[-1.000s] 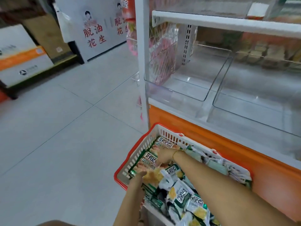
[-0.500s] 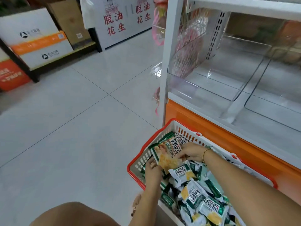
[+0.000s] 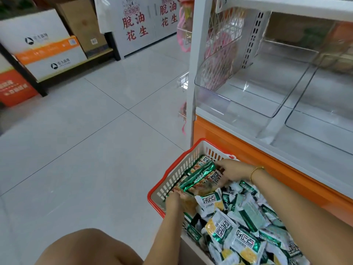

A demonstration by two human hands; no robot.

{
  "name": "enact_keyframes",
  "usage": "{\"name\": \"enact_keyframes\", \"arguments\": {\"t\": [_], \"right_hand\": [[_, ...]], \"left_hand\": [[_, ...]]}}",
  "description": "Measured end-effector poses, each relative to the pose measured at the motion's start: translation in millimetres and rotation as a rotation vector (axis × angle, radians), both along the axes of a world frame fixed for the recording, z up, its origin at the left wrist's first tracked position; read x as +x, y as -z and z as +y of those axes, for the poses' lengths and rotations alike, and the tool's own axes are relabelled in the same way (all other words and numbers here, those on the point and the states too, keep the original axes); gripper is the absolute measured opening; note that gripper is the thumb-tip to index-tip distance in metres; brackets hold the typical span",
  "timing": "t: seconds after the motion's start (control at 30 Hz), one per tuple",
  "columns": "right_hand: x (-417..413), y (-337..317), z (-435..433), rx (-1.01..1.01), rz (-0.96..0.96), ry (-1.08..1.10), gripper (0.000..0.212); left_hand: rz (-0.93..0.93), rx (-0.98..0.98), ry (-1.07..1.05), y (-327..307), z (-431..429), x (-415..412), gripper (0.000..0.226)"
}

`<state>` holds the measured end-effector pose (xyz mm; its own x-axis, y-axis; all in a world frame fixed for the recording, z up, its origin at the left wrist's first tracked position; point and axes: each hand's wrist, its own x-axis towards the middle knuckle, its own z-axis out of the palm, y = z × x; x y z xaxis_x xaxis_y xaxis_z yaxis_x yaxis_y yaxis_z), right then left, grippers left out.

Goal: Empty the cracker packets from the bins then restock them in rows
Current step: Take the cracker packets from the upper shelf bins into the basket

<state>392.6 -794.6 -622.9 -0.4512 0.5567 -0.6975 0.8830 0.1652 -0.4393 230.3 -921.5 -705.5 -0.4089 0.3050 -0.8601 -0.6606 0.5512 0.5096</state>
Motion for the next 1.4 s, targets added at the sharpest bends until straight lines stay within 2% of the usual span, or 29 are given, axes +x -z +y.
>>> {"name": "enact_keyframes", "arguments": {"t": [0.03, 0.17, 0.27, 0.33, 0.4, 0.47, 0.57, 0.7, 0.83, 0.97, 1.03, 1.17, 1.3, 1.4], "right_hand": [[2.5, -3.2, 2.2, 0.006, 0.0, -0.006, 0.078], [11.2, -20.9, 6.3, 0.038, 0.005, -0.006, 0.073], [19.8, -22.0, 11.6, 0.055, 0.033, 0.001, 0.069], [25.6, -24.6, 13.6, 0.052, 0.054, 0.024, 0.061], [28.4, -26.9, 14.0, 0.049, 0.061, 0.037, 0.057], [30.2, -27.8, 13.0, 0.02, 0.07, 0.071, 0.057], [35.5, -28.4, 12.9, 0.0, 0.085, 0.084, 0.058], [43.0, -29.0, 13.5, 0.007, 0.131, 0.106, 0.062], [46.6, -35.3, 11.4, 0.058, 0.226, 0.155, 0.052], [49.8, -53.5, 16.5, 0.157, 0.269, 0.117, 0.051], [51.9, -70.5, 18.8, 0.148, 0.326, 0.107, 0.044], [51.4, -106.4, 14.4, 0.004, 0.461, 0.109, 0.028], [45.6, -132.7, 9.3, -0.08, 0.52, 0.115, 0.036], [43.5, -154.3, 5.8, -0.113, 0.551, 0.133, 0.047]], "left_hand": [[-0.094, 0.017, -0.012, -1.8, 0.5, 0.3, 0.028], [-0.263, 0.047, -0.059, 8.6, -2.1, -7.2, 0.049], [-0.306, 0.08, -0.021, 5.4, -3.2, -8.2, 0.047], [-0.221, 0.004, 0.099, 5.7, -4.3, -7.3, 0.063], [-0.125, -0.022, 0.178, 7.5, -1.7, -8.1, 0.064], [-0.099, -0.021, 0.204, 15.3, 0.1, -8.2, 0.057], [0.056, -0.033, 0.333, 11.1, -0.6, -3.4, 0.026], [0.44, -0.097, 0.603, -7.9, -0.9, 1.5, 0.028], [0.626, 0.011, 0.602, -44.3, -3.8, -6.0, 0.028], [0.614, 0.193, 0.418, -89.6, -6.6, -17.1, 0.022], [0.558, 0.303, 0.323, -107.6, -10.1, -23.0, 0.023], [0.413, 0.387, 0.322, -132.5, -11.0, -29.4, 0.05], [0.322, 0.443, 0.409, -159.9, -10.3, -30.3, 0.048], [0.142, 0.477, 0.37, -179.9, -10.3, -32.0, 0.043]]}}
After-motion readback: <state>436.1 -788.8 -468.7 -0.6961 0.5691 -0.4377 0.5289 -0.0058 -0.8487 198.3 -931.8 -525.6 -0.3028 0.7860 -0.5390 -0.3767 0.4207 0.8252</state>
